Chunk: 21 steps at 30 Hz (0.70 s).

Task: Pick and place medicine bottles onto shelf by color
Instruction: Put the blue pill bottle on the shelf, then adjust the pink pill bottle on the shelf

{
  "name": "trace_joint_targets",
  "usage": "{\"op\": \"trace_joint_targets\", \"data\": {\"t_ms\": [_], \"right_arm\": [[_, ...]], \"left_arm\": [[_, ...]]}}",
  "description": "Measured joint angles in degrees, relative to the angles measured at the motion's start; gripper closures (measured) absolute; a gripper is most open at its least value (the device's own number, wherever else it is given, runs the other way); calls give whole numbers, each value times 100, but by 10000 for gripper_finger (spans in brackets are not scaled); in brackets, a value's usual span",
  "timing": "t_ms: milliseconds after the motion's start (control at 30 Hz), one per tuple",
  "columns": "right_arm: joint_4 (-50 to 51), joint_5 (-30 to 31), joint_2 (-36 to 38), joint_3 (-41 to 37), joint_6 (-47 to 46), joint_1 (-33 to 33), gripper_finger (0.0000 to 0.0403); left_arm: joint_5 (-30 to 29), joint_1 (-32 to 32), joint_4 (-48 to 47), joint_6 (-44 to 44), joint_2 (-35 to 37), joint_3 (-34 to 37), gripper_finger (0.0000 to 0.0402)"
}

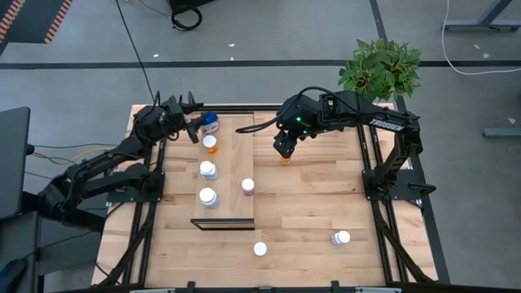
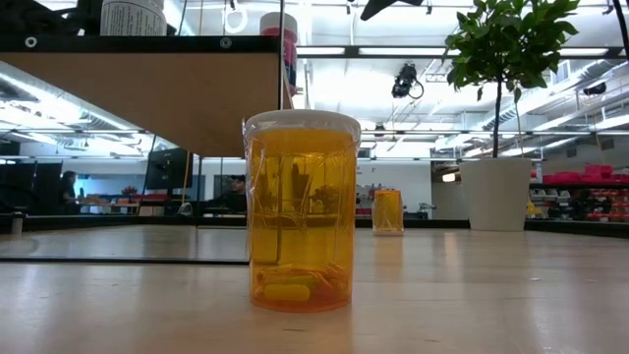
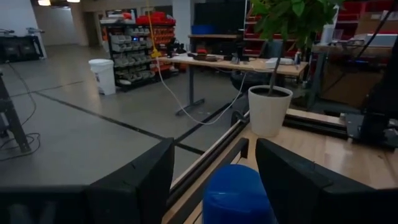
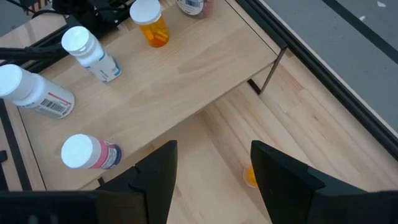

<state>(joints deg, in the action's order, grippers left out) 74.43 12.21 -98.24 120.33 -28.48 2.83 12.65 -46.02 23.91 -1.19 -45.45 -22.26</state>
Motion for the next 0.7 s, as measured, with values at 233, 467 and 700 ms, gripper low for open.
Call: {"op": "trace_joint_targets", "data": {"t_ms": [233, 467, 700], "right_arm": [[0, 0, 0, 0, 7, 0, 191], [0, 0, 0, 0, 38, 0, 191], [2, 1, 0, 0, 64, 0, 191]], "left_arm": [[0, 4, -196, -13, 2, 2, 171], [-1, 2, -38, -7, 9, -165, 170], [-1, 2, -268, 1, 10, -1010, 174]]}}
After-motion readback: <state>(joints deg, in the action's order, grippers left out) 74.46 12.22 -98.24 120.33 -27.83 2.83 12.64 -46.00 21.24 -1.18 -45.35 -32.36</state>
